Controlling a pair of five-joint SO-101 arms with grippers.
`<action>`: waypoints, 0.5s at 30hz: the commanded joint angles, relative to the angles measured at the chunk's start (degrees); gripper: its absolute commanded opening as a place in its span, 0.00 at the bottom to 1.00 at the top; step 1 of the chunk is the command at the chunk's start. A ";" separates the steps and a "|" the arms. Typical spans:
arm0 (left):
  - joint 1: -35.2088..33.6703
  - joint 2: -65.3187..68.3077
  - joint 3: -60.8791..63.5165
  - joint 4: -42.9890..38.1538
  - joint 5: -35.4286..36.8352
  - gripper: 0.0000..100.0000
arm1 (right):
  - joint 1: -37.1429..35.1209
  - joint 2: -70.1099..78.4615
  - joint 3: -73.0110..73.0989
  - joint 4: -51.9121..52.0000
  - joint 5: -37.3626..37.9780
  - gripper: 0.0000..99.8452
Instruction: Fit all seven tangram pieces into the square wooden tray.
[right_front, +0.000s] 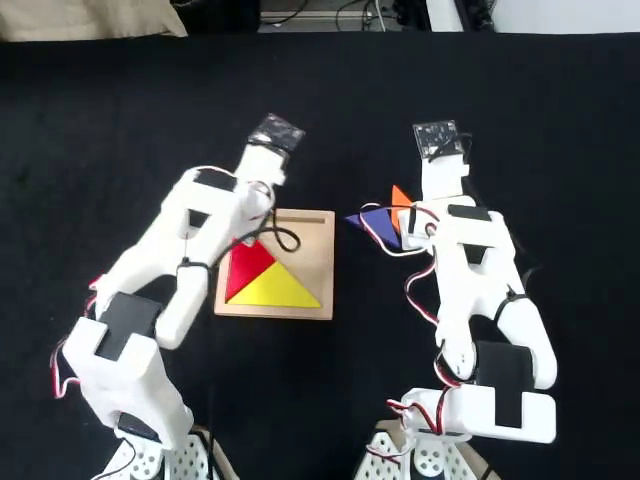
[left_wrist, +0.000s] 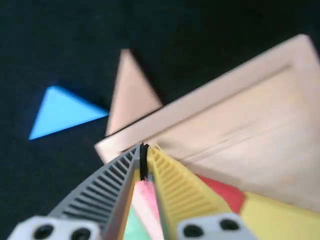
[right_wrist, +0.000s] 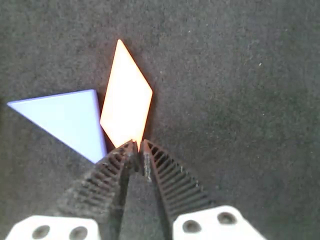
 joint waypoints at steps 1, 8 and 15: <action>-3.74 -2.20 -3.38 3.52 -0.26 0.03 | -1.05 -0.40 -0.31 -1.05 0.00 0.01; -8.84 -11.52 3.12 6.95 2.46 0.03 | -4.40 -0.92 -0.57 2.55 0.09 0.01; -10.15 -18.11 21.49 -1.23 10.37 0.03 | -16.18 -0.92 -8.66 16.26 -0.62 0.02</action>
